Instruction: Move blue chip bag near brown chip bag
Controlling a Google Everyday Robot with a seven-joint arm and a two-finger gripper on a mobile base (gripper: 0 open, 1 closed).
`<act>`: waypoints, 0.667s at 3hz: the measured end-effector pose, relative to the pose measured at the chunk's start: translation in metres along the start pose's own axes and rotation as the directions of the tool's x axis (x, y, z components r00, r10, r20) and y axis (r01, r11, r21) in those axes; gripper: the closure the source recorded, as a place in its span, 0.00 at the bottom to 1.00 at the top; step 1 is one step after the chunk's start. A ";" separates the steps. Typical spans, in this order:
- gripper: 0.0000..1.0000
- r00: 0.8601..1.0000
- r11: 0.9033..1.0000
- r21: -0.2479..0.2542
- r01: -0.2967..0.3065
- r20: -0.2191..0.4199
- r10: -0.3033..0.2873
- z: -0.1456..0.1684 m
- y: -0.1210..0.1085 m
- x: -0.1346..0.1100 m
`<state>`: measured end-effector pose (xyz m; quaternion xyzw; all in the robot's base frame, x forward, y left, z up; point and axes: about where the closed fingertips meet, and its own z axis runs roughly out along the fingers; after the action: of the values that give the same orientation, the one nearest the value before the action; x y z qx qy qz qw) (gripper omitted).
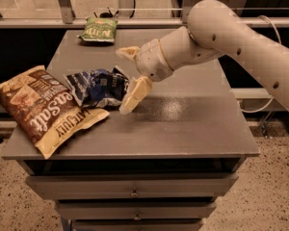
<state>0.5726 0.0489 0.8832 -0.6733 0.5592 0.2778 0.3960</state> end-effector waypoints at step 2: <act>0.00 0.997 0.994 0.105 -0.014 -0.073 0.022 -0.080 -0.027 0.045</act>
Offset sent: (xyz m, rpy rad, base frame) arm 0.0628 -0.1772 0.0238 -0.0994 -0.0883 -0.2472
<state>0.6035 -0.0408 0.8950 -0.6564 0.5933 0.2267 0.4072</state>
